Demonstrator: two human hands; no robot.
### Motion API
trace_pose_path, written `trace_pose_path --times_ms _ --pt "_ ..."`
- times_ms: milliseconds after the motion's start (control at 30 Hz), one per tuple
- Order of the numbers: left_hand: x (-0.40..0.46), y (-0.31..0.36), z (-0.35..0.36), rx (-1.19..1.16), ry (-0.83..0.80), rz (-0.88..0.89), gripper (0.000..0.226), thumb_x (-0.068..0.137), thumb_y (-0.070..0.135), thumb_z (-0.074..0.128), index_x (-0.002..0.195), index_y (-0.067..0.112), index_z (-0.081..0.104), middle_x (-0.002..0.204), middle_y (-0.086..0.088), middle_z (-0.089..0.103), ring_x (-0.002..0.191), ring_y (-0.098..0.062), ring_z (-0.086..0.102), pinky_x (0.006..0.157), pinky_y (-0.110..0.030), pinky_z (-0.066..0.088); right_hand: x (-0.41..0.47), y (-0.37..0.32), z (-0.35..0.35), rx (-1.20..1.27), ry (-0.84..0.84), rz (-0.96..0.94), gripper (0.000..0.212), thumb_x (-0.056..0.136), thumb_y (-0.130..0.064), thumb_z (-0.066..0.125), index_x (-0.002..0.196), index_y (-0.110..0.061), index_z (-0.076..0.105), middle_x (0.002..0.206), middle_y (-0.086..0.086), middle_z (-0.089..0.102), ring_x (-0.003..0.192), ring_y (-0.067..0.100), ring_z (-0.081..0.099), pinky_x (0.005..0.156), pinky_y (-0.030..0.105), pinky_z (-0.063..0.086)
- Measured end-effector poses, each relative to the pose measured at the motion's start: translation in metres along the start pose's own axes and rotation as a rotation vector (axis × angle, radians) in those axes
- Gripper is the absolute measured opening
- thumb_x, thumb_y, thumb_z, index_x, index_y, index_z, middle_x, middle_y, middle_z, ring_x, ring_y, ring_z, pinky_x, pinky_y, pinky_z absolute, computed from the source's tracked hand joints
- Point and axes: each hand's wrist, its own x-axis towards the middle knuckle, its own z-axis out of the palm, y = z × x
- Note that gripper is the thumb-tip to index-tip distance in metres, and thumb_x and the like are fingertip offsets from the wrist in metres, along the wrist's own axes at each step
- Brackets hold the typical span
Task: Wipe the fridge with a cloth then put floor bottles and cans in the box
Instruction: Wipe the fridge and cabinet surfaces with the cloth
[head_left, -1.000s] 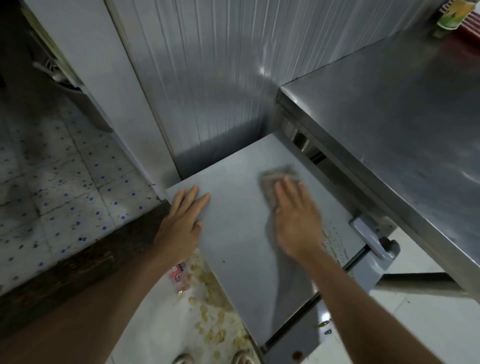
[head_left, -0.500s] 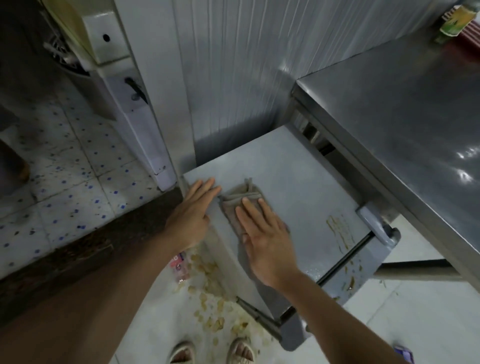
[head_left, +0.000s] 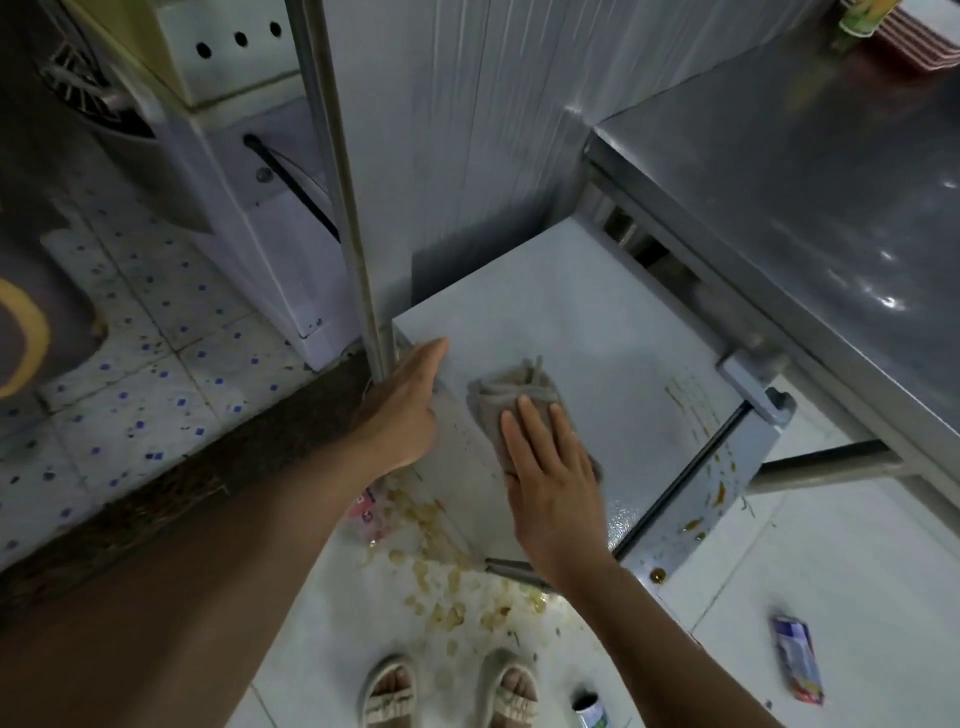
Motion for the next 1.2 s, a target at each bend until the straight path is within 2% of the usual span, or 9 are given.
trace_pose_path --times_ms 100,200,433,533,667,833,967,1067,1200 --pt "-0.006 0.003 0.005 -0.037 -0.011 0.0 0.078 0.09 -0.006 0.038 0.149 0.027 0.0 0.159 0.004 0.0 0.145 -0.014 0.004 0.118 -0.034 0.015 -0.034 0.013 -0.001 -0.029 -0.01 0.017 0.066 0.09 -0.027 0.052 0.148 -0.019 0.022 0.155 0.003 0.021 0.143 0.031 0.015 0.11 0.049 0.024" --pt "-0.013 0.005 0.008 -0.067 0.032 0.004 0.076 0.09 -0.006 0.038 0.149 0.024 0.001 0.158 0.001 0.003 0.144 -0.016 0.009 0.112 -0.027 0.015 -0.013 -0.004 -0.003 -0.021 -0.044 0.075 0.075 0.08 -0.019 0.068 0.145 -0.014 0.031 0.152 0.01 0.031 0.14 0.038 0.023 0.108 0.053 0.029" --pt "-0.012 0.006 0.003 -0.074 -0.029 -0.03 0.077 0.091 -0.004 0.041 0.149 0.024 -0.001 0.158 0.0 0.009 0.143 -0.021 0.019 0.114 -0.043 0.025 0.056 -0.039 -0.001 0.052 -0.13 0.059 0.061 0.095 -0.022 0.03 0.151 -0.016 0.007 0.159 0.007 0.0 0.144 0.034 -0.008 0.118 0.046 0.003" --pt "-0.017 0.015 0.01 0.046 0.023 -0.068 0.078 0.09 0.0 0.042 0.149 0.023 -0.004 0.158 -0.002 0.008 0.142 -0.023 0.02 0.113 -0.044 0.026 0.012 -0.014 -0.008 0.051 -0.133 -0.005 0.065 0.093 -0.018 0.04 0.151 -0.017 0.009 0.159 0.004 0.003 0.145 0.031 -0.004 0.118 0.047 0.011" --pt "-0.027 0.039 0.04 0.226 0.111 -0.042 0.073 0.091 0.005 0.041 0.149 0.021 -0.001 0.158 0.0 0.01 0.144 -0.019 0.011 0.114 -0.045 0.014 -0.057 0.023 -0.015 0.059 -0.076 0.02 0.067 0.084 -0.016 0.06 0.145 -0.012 0.033 0.153 0.008 0.027 0.141 0.036 0.019 0.109 0.052 0.03" --pt "-0.013 0.067 0.063 0.272 0.146 -0.011 0.069 0.088 0.005 0.043 0.148 0.024 0.012 0.156 0.003 0.014 0.144 -0.022 0.006 0.112 -0.047 0.014 -0.035 0.059 -0.021 0.064 -0.09 -0.048 0.053 0.095 -0.033 0.036 0.145 -0.015 0.035 0.153 0.003 0.029 0.141 0.031 0.023 0.112 0.048 0.028" --pt "0.008 0.082 0.071 0.357 0.06 0.069 0.062 0.091 0.012 0.04 0.146 0.029 0.018 0.156 0.003 0.012 0.142 -0.019 0.006 0.112 -0.046 0.016 0.016 0.115 -0.018 0.031 -0.096 0.085 0.055 0.099 -0.037 0.023 0.15 -0.02 0.013 0.159 -0.002 0.006 0.146 0.024 0.002 0.117 0.042 0.012" --pt "0.013 0.09 0.087 0.406 0.052 0.012 0.057 0.094 0.02 0.039 0.143 0.039 0.017 0.156 0.005 -0.003 0.141 -0.023 -0.006 0.11 -0.053 0.014 0.05 0.146 -0.019 0.029 -0.057 0.199 0.057 0.098 -0.036 0.024 0.151 -0.02 0.009 0.159 -0.001 0.002 0.146 0.022 -0.002 0.117 0.04 0.003" --pt "0.014 0.094 0.087 0.408 0.013 -0.03 0.058 0.094 0.02 0.04 0.142 0.041 0.017 0.156 0.004 -0.007 0.142 -0.024 -0.009 0.11 -0.057 0.013 0.063 0.145 -0.023 0.065 -0.066 0.307 0.059 0.099 -0.037 0.022 0.151 -0.016 0.004 0.159 0.002 -0.005 0.145 0.023 -0.008 0.118 0.039 -0.001"
